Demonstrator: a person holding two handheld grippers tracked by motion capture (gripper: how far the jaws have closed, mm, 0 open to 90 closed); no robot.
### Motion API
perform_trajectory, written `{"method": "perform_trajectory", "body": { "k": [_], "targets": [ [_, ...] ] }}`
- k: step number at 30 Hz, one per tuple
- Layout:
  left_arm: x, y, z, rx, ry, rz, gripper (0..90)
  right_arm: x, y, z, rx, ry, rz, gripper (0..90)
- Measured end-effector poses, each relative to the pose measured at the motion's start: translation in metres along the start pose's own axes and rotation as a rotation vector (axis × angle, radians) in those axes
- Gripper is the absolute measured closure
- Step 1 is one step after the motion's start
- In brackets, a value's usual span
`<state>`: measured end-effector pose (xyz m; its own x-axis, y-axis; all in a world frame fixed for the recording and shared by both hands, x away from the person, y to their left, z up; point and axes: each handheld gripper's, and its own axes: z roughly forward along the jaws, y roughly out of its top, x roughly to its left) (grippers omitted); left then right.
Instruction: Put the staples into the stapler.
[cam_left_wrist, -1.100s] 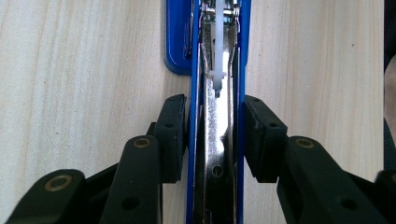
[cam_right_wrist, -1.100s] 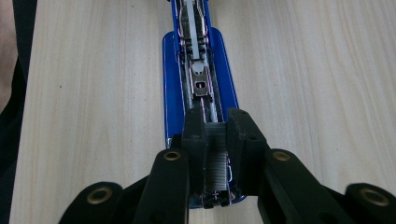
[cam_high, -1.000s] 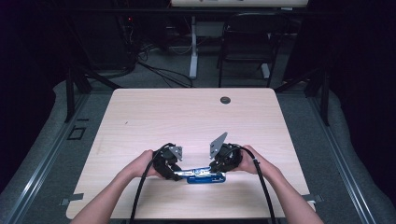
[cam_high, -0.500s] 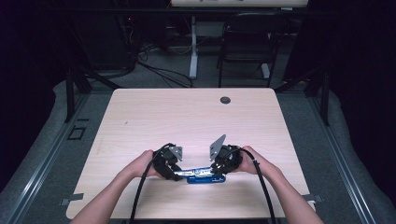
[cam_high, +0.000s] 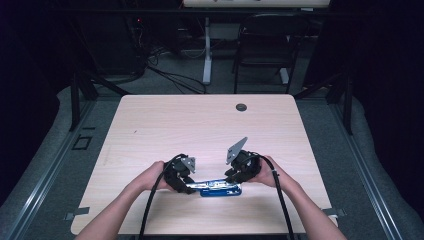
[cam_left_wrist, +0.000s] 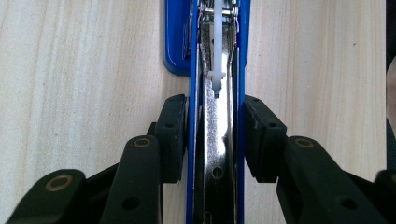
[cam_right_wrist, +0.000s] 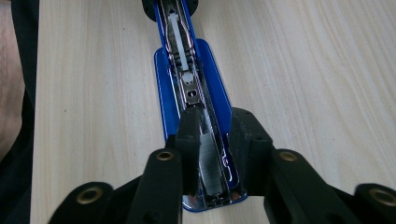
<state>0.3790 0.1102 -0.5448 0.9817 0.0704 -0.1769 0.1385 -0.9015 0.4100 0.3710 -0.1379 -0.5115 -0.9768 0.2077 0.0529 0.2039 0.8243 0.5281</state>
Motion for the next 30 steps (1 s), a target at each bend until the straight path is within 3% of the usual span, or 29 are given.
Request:
{"method": "perform_trajectory", "body": {
  "k": [6,12,17,30],
  "targets": [
    [-0.001,-0.001,0.000,-0.009,0.008,0.011,63.0,0.008,0.003,0.003,0.004,-0.039,0.025,82.4],
    [-0.002,0.001,-0.002,0.033,0.019,0.009,63.0,0.008,0.004,0.011,0.022,-0.044,0.050,83.4],
    [-0.004,0.003,-0.003,0.041,0.034,-0.006,61.0,0.008,0.004,0.015,0.035,-0.039,0.064,84.3],
    [-0.003,-0.009,-0.008,0.045,0.020,-0.032,63.1,0.004,-0.006,0.010,0.045,-0.048,0.098,85.9]
  ]
}}
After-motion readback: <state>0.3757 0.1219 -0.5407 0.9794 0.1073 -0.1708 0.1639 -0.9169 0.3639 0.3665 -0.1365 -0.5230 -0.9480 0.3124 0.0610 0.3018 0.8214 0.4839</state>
